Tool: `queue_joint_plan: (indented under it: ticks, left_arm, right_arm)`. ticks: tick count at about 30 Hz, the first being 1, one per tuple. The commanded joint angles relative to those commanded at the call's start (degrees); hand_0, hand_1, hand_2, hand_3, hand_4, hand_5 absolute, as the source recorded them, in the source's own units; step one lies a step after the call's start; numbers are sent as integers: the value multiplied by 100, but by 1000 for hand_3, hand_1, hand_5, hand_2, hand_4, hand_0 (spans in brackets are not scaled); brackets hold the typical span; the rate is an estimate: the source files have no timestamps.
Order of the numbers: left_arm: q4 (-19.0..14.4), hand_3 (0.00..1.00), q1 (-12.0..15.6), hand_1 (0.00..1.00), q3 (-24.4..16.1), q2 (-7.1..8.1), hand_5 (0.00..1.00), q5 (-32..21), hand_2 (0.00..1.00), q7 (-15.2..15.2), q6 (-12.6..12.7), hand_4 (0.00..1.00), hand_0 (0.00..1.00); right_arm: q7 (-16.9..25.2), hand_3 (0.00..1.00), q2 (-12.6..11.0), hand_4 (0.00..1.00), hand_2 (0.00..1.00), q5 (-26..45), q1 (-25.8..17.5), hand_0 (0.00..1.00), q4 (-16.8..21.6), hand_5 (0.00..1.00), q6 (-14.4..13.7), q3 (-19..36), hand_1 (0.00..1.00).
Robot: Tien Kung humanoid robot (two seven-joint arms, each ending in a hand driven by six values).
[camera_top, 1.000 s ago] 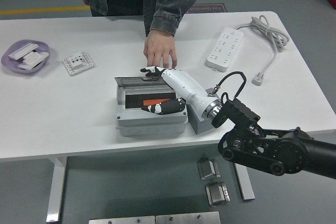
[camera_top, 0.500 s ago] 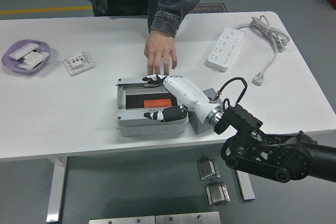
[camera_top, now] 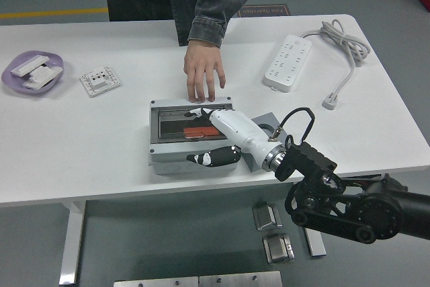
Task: Pick up the cylinder from the cube,place it in the box,flap close box
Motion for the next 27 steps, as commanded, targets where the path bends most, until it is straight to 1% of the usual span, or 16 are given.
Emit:
queue_joint_plan:
  ticks: [3,4,7,11,17,20,23,25,27]
  left_arm:
    - [-4,602,-7,674,-2,-6,185,6,604,-2,1,585,694]
    - [-4,602,-6,675,-4,-9,187,10,604,-2,1,585,693]
    - [0,602,9,675,-13,-18,187,23,604,1,1,585,693]
    - [16,602,47,674,-24,-39,186,37,604,9,-2,584,693]
    - [7,602,60,674,-44,-76,186,60,604,11,-1,584,693]
    - [-2,602,59,674,-61,-86,186,76,604,12,0,584,693]
    - [-4,602,59,674,-84,-88,186,97,604,15,1,585,693]
    - [-6,602,59,674,-101,-87,186,108,604,16,3,585,693]
    - [-7,602,60,674,-114,-87,186,114,604,16,5,585,693]
  right_arm:
    - [13,861,-13,854,776,-25,-73,772,-72,397,19,164,739]
    - [14,872,-21,818,785,-48,-142,770,-111,395,17,293,742]
    - [16,872,-27,818,785,-108,-361,770,-174,395,15,628,742]
    - [-5,870,71,821,784,-243,-829,772,-167,394,38,1307,742]
    - [-174,858,325,825,779,-344,-1575,760,95,397,163,2484,735]
    - [-293,858,373,825,779,-149,-1911,760,262,397,284,2981,735]
    - [-380,840,369,818,769,231,-2244,753,452,395,400,3493,725]
    - [-351,840,346,818,769,569,-2446,753,557,395,458,3782,725]
    - [-208,840,312,818,769,973,-2646,753,639,395,484,4062,725]
